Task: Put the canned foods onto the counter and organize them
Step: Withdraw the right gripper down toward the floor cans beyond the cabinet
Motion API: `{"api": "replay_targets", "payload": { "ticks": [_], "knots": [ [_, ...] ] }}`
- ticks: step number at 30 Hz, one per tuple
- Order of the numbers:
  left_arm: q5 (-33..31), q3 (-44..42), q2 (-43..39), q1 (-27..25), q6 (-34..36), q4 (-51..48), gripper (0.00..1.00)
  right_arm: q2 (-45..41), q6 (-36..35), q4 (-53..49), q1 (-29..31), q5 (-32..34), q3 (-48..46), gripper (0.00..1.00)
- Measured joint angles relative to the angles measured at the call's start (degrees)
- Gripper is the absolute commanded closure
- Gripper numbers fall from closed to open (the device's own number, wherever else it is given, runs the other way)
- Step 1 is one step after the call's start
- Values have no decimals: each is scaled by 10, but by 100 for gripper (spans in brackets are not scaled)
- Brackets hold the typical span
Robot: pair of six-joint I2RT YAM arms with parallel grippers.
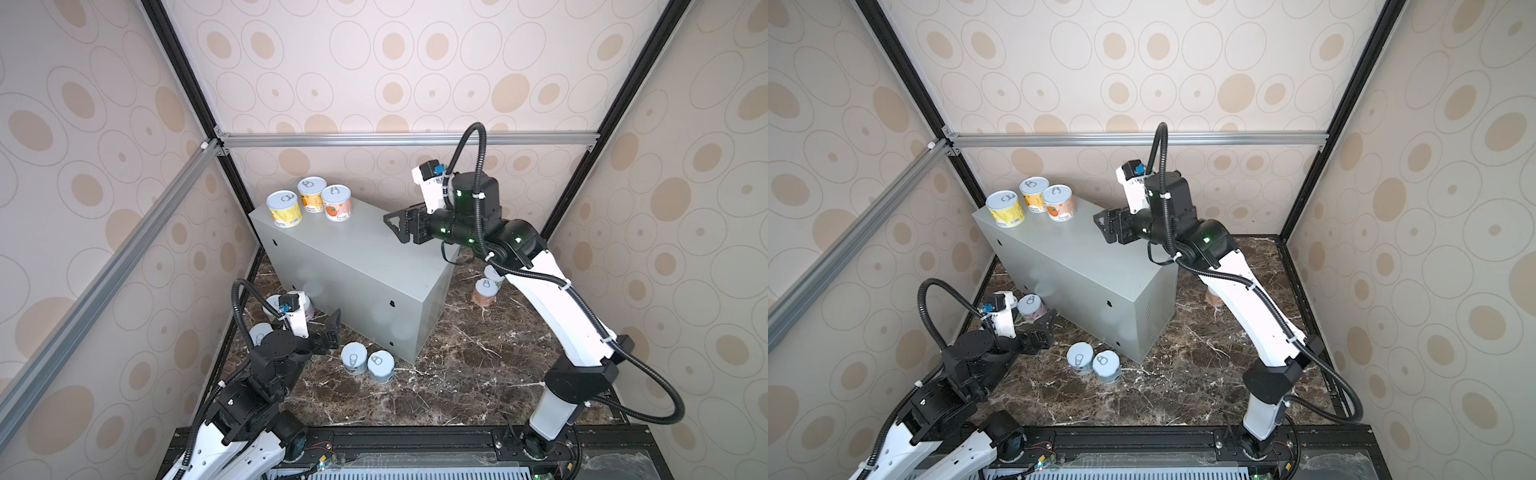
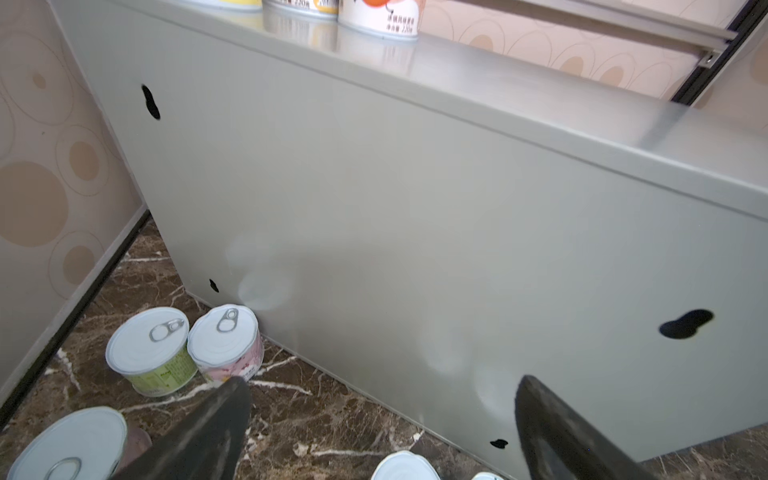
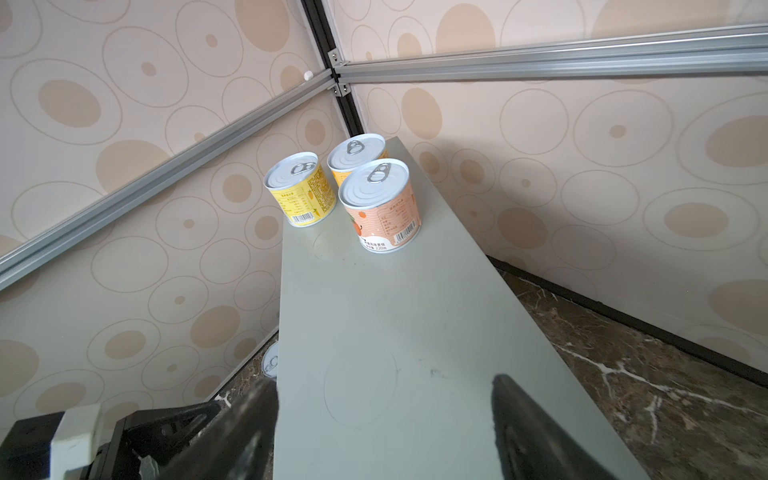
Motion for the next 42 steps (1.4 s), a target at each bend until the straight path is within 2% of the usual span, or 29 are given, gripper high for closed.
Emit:
{"api": "replay_targets", "payload": {
  "ticks": [11, 17, 21, 26, 34, 42],
  "knots": [
    [0, -4, -8, 0, -41, -32, 1, -253, 2, -19, -7, 129, -277, 14],
    [-1, -26, -4, 0, -69, -32, 1, -381, 24, -9, -55, 175, -416, 13],
    [-10, -39, 10, 0, -90, -31, 1, -433, 47, 0, -95, 186, -491, 12],
    [-24, -70, 22, 0, -127, -20, 1, -452, 87, 13, -146, 183, -583, 11],
    [-31, -142, 37, 0, -190, 12, 1, -423, 150, 57, -243, 143, -714, 6],
    [-27, -191, 71, 0, -229, 50, 1, -334, 180, 128, -276, 136, -753, 0]
  ]
}}
